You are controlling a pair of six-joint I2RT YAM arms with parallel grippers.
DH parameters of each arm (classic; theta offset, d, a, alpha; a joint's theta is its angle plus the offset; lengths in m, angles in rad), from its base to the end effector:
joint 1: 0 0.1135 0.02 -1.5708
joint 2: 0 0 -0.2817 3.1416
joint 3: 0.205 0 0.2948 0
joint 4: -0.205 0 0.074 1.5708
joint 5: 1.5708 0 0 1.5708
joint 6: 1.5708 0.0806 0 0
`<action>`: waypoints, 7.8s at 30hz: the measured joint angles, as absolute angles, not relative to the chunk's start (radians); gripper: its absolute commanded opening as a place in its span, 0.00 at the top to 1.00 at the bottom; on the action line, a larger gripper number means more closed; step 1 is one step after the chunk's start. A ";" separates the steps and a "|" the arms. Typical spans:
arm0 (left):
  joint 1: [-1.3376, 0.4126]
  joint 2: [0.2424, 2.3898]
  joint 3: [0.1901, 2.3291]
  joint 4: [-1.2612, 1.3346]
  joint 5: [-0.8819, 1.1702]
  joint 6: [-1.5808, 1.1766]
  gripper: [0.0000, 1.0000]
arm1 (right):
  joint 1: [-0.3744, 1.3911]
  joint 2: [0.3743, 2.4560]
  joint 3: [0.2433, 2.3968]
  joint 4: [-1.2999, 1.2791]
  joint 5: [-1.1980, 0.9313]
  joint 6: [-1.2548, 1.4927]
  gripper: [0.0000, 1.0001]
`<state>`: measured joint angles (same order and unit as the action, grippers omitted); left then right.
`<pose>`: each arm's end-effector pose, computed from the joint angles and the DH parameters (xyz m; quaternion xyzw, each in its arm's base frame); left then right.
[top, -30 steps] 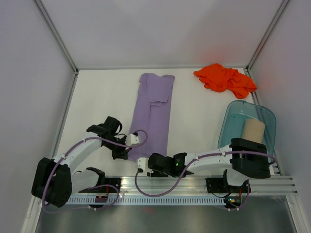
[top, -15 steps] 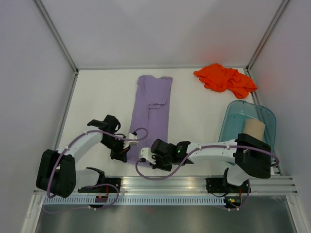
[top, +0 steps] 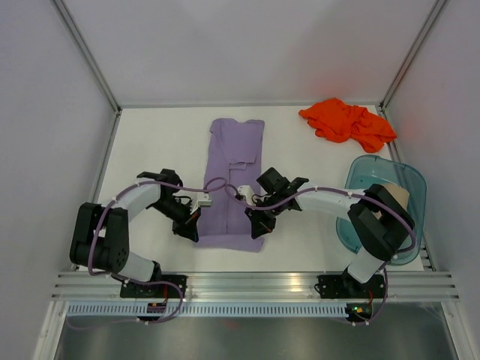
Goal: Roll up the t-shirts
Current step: Roll the tshirt
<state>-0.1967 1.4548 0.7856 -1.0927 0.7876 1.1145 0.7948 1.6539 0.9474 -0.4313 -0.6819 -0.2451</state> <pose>0.2106 -0.1002 0.1328 0.5314 0.7510 -0.3815 0.0902 0.2153 0.2919 0.1285 -0.5196 0.7631 0.3693 0.1062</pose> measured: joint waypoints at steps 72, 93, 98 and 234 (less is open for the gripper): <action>-0.527 1.097 0.469 -0.533 0.356 1.036 0.98 | 1.201 1.465 0.687 -0.168 0.074 -0.352 1.00; -0.176 1.541 0.889 -1.222 0.703 1.170 0.98 | 0.825 1.482 0.795 -0.318 -0.608 -0.226 1.00; -0.150 1.625 0.945 -1.162 0.709 1.137 0.98 | 0.754 1.576 0.813 -0.268 -0.624 -0.173 1.00; -0.423 0.716 0.397 -0.760 0.362 1.091 0.31 | 1.291 1.405 0.653 -0.054 0.105 -0.326 0.56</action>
<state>-0.4229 0.7158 0.3969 -0.7601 0.3618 1.0912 1.2911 1.4052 0.6525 -0.0536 0.1047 -0.3264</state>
